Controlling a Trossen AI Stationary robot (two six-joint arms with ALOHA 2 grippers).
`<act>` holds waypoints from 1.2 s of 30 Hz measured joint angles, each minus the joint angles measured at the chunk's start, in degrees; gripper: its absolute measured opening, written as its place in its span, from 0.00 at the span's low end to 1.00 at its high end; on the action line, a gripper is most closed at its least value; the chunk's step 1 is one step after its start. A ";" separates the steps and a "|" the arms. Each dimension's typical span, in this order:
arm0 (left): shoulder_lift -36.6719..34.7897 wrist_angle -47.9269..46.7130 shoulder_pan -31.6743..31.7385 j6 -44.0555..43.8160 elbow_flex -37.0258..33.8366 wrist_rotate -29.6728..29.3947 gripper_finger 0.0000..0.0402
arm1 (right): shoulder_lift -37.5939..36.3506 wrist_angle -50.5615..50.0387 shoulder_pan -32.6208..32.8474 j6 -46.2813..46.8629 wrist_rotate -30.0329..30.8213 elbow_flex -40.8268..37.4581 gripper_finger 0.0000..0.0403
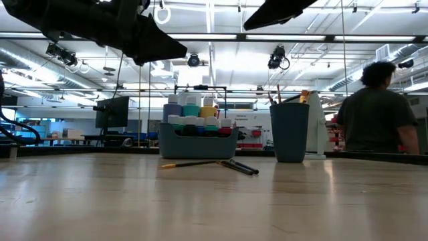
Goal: Pick & Place Paint Supplies
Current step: Put the gold paint brush into the blue cup
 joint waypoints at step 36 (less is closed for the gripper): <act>12.57 -4.36 -21.10 -24.72 1.39 -8.76 0.30 | 20.77 11.51 6.35 16.92 -4.52 -0.07 0.41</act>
